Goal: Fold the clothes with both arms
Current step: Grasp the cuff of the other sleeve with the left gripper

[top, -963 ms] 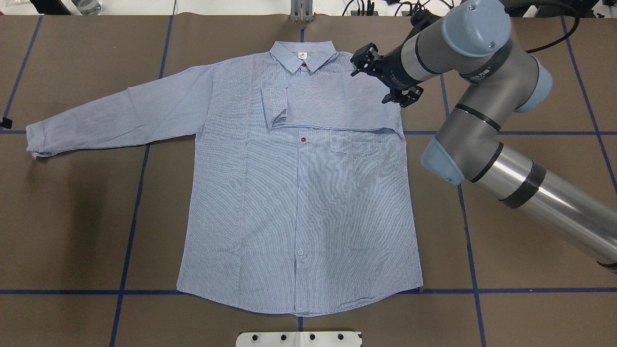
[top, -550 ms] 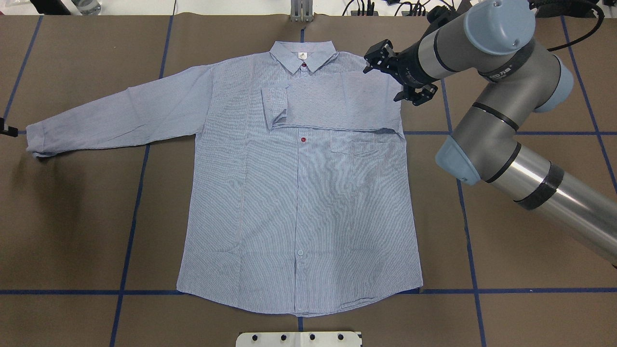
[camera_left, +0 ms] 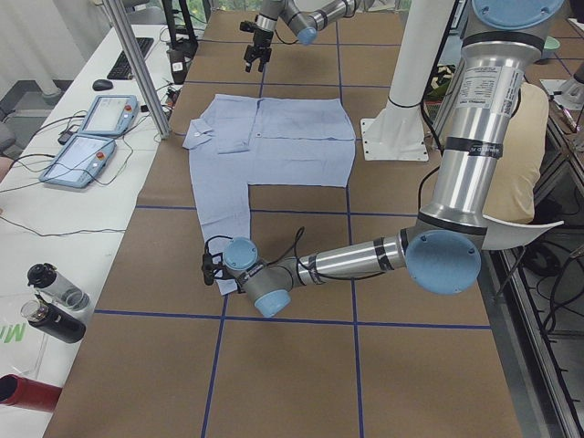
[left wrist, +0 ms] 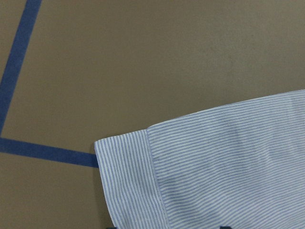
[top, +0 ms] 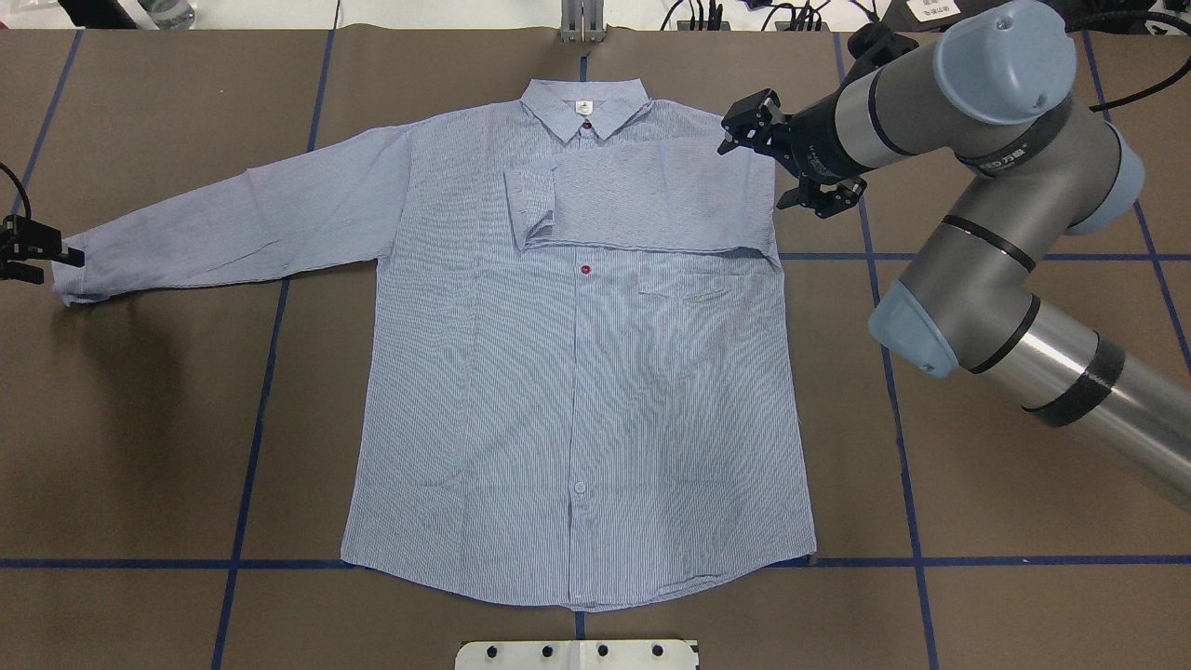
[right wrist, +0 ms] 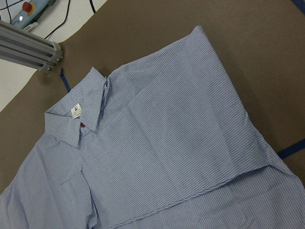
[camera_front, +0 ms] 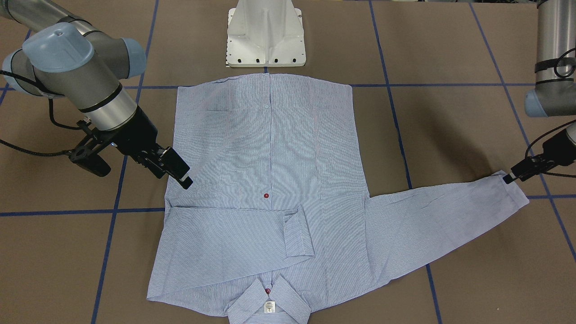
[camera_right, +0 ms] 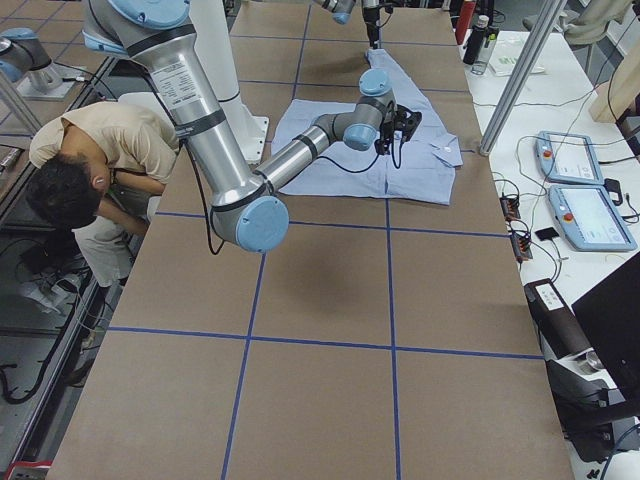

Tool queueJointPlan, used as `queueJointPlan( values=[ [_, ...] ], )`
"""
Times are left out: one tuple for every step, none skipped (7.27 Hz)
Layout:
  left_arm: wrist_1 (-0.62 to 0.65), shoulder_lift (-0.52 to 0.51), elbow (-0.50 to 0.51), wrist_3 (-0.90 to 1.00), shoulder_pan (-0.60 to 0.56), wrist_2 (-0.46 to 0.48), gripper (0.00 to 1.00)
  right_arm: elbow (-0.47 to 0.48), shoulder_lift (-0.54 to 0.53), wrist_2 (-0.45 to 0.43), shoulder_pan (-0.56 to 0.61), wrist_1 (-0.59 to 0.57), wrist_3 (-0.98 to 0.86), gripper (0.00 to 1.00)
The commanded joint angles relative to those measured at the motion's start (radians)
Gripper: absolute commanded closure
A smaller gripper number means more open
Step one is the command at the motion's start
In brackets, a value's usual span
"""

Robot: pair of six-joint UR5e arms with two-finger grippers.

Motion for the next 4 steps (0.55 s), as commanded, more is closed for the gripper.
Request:
queueJointPlan(
  values=[
    [-0.001, 0.011, 0.001, -0.014, 0.009, 0.013, 0.37, -0.005, -0.001, 0.002, -0.002, 0.003, -0.002, 0.01],
    [-0.002, 0.017, 0.001, -0.012, 0.009, 0.013, 0.39, -0.006, 0.001, 0.000, -0.004, 0.004, -0.002, 0.01],
    [-0.002, 0.019, -0.002, -0.014, 0.009, 0.011, 0.39, -0.023, 0.012, -0.003, -0.009, 0.006, -0.002, 0.01],
    [-0.001, 0.019, 0.003, -0.011, 0.012, 0.014, 0.39, -0.023, 0.012, -0.003, -0.009, 0.007, -0.002, 0.01]
  ],
)
